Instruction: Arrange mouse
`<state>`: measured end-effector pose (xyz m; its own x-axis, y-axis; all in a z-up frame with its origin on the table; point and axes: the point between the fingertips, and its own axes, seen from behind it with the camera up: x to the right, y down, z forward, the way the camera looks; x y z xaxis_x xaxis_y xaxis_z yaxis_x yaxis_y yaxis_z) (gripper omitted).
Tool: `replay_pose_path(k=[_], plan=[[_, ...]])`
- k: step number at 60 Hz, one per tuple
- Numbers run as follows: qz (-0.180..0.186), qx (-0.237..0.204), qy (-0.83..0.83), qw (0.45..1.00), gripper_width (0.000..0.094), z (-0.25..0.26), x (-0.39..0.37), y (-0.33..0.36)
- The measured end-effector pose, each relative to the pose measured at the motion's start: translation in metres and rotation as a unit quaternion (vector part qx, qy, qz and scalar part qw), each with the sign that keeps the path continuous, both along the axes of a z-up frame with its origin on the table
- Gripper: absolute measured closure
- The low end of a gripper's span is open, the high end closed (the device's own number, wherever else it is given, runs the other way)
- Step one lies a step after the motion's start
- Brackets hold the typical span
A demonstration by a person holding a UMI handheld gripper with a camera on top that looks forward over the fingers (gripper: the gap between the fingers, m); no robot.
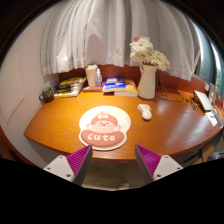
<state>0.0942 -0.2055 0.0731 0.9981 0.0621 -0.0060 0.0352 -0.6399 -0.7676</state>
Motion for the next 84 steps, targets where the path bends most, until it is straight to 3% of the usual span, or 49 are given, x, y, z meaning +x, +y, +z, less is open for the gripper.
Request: replay_pose_path(k=[14, 39, 44, 54, 67, 77, 84], plan=[[-0.051, -0.028, -0.02, 0.998, 0.0093, -0.041, 0.09, 0.06], [-0.055, -0.049, -0.021, 0.997, 0.0113, -0.08, 0.143, 0.23], [-0.048, -0.056, -0.015, 0.997, 0.0158, -0.085, 0.147, 0.247], [-0.042, -0.044, -0.003, 0.998, 0.0399, -0.085, 0.142, 0.264], [-0.052, -0.05, -0.005, 0.997, 0.0559, -0.087, 0.141, 0.264], [-0.065, -0.063, 0.005, 0.996, 0.0565, -0.086, 0.142, 0.266], [-0.087, -0.031, -0.005, 0.996, 0.0564, -0.04, 0.15, 0.269]])
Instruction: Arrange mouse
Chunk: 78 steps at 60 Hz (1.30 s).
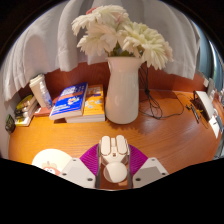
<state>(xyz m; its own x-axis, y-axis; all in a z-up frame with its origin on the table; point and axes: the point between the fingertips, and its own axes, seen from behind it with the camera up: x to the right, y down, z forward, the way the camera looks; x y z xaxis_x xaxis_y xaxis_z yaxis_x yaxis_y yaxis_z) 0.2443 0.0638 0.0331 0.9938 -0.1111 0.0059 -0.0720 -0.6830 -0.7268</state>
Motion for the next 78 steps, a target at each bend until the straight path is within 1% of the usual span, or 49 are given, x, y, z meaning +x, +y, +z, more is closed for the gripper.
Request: replay_pose_path(k=[6, 15, 19, 23, 26, 31, 36, 43, 49, 55, 60, 63, 64, 68, 74, 75, 78], plan=[[-0.009, 0.05, -0.003, 0.999, 0.0563, 0.071, -0.008, 0.002], [-0.003, 0.135, -0.003, 0.991, 0.0562, 0.181, -0.049, -0.008], [0.003, 0.154, 0.001, 0.988, 0.0563, 0.209, -0.074, -0.016], [0.011, 0.16, 0.009, 0.987, 0.0563, 0.218, -0.1, -0.025], [0.017, 0.158, 0.001, 0.987, 0.0564, 0.21, -0.117, -0.033], [0.032, 0.128, 0.017, 0.991, 0.0564, 0.179, -0.151, -0.045], [0.045, 0.095, 0.021, 0.994, 0.0565, 0.123, -0.176, -0.056], [0.042, 0.038, 0.02, 0.998, 0.0565, 0.052, -0.193, -0.066], [0.042, 0.012, 0.01, 0.999, 0.0562, 0.008, -0.194, -0.068], [0.04, -0.008, 0.007, 0.999, 0.0563, -0.022, -0.192, -0.067], [0.037, -0.015, 0.003, 0.999, 0.0563, -0.039, -0.19, -0.065], [0.036, -0.025, 0.001, 0.999, 0.0542, -0.043, -0.187, -0.067], [0.034, -0.013, 0.001, 0.999, 0.0542, -0.043, -0.188, -0.064], [0.033, -0.011, -0.002, 0.999, 0.047, -0.044, -0.187, -0.064], [0.029, -0.015, 0.003, 0.999, 0.0399, -0.046, -0.187, -0.065], [0.027, -0.018, 0.004, 0.999, 0.0363, -0.046, -0.187, -0.066], [0.018, -0.025, 0.001, 1.0, 0.0132, -0.04, -0.184, -0.069]])
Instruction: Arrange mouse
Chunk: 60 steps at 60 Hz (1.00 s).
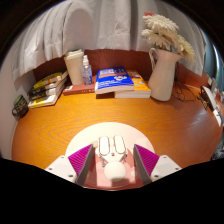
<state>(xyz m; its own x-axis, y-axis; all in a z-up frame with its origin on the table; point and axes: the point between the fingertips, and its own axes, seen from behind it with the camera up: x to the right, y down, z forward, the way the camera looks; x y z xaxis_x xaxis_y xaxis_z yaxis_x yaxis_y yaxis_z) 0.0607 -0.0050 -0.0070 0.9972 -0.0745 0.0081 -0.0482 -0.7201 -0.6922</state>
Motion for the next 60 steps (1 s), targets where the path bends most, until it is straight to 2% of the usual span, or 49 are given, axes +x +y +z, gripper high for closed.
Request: replay_pose_path(k=[1, 4, 11, 21, 33, 52, 60], plan=[[-0.001, 0.002, -0.002, 1.0, 0.0061, 0.004, 0.001, 0.0], [-0.001, 0.01, -0.003, 1.0, 0.0087, 0.018, 0.0, -0.001], [-0.003, 0.034, 0.012, 0.999, 0.0078, 0.068, -0.013, -0.01], [0.019, 0.061, 0.028, 0.998, 0.0081, 0.142, -0.047, -0.044], [0.047, 0.096, 0.023, 0.994, 0.0081, 0.209, -0.088, -0.095], [0.067, 0.136, 0.035, 0.988, 0.0074, 0.259, -0.116, -0.138], [0.068, 0.123, 0.039, 0.989, 0.0081, 0.249, -0.12, -0.146]])
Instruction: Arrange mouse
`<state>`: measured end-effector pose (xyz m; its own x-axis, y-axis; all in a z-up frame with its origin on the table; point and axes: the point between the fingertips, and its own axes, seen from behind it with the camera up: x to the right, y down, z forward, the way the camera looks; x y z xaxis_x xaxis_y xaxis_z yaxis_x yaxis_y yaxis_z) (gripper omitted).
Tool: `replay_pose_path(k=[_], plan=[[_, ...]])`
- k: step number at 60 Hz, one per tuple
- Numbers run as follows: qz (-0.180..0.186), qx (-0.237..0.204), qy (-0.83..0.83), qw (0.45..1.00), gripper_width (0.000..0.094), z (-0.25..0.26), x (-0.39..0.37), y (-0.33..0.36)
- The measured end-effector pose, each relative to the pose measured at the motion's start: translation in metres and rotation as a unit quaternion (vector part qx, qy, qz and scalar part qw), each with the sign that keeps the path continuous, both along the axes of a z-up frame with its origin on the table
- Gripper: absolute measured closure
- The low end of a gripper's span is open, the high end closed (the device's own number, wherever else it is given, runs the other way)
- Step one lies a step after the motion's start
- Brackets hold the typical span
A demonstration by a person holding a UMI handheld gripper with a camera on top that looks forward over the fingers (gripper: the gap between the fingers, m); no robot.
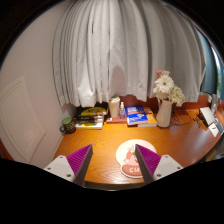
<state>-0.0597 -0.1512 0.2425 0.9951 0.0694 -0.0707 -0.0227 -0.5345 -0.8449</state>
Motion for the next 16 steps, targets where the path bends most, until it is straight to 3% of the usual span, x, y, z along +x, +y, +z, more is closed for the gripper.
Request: replay_pose_path(k=[16], plan=[[-0.008, -0.018, -0.007, 1.0, 0.0085, -0.014, 0.004, -0.013]])
